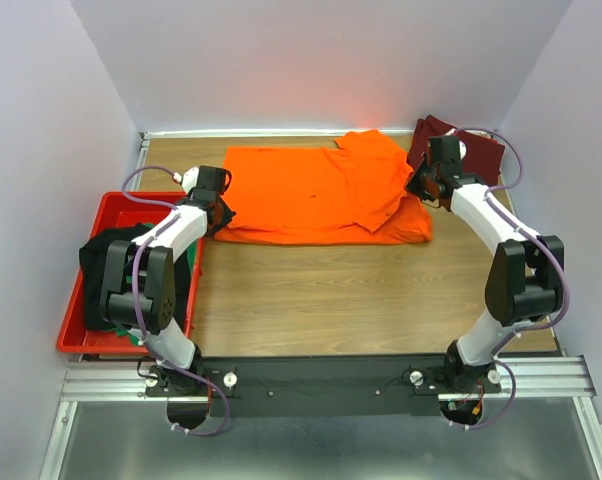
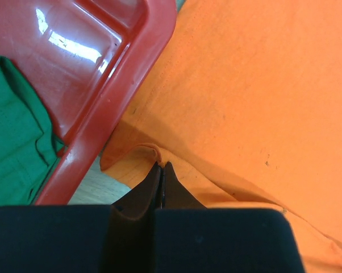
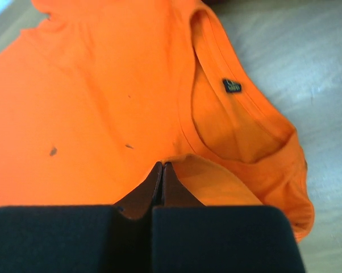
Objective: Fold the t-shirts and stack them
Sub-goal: Fold the tshirt
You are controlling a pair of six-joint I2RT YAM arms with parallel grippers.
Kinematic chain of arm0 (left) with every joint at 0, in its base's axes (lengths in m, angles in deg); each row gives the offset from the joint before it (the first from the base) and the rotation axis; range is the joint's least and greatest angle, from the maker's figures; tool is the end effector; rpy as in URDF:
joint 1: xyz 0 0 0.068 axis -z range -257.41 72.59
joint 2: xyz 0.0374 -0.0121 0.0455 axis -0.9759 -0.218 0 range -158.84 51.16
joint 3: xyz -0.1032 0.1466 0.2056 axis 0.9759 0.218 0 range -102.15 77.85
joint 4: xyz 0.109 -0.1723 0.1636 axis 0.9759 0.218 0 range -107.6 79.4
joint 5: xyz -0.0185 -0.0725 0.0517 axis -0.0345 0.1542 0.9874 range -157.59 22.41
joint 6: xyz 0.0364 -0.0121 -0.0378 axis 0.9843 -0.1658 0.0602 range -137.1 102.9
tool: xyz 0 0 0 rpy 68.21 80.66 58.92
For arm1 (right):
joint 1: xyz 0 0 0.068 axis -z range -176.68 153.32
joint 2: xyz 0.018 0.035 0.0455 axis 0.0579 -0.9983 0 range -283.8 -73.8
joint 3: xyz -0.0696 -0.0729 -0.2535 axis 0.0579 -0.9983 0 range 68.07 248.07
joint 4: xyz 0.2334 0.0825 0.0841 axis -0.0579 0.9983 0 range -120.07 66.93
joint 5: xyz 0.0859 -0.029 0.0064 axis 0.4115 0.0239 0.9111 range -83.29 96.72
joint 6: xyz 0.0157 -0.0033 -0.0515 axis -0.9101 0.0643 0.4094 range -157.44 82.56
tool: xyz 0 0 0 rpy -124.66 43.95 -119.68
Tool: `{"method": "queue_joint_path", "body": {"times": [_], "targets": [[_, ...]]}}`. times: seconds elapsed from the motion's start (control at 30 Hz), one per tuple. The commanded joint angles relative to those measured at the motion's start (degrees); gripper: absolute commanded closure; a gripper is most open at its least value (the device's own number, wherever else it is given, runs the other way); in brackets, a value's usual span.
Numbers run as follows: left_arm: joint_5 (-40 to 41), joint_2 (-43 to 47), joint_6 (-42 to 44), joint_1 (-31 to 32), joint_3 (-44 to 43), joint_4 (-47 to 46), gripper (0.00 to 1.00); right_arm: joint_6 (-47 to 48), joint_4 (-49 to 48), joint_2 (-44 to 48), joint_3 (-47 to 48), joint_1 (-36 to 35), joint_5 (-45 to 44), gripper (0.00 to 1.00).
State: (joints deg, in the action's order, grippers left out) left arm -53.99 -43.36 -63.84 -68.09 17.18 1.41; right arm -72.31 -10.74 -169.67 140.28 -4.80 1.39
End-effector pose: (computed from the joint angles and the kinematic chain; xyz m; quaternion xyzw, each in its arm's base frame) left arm 0.3400 -0.0472 0.2035 -0.3377 0.8794 -0.0494 0.3318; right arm 0.3722 0.0498 0.2581 0.2299 0.8869 0.1063 0.3862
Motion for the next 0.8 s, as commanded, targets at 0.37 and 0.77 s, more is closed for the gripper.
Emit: {"method": "queue_joint_path", "body": {"times": [0.37,0.77], "targets": [[-0.69,-1.72,0.69,-1.32,-3.58,0.42,1.0,1.21,-2.02,-3.7,5.14,0.21,-4.52,1.0],[-0.69,-3.74,1.3,-2.29,-6.22,0.42,1.0,0.77,-2.9,-5.46,6.72,0.82,-3.73,1.0]]}}
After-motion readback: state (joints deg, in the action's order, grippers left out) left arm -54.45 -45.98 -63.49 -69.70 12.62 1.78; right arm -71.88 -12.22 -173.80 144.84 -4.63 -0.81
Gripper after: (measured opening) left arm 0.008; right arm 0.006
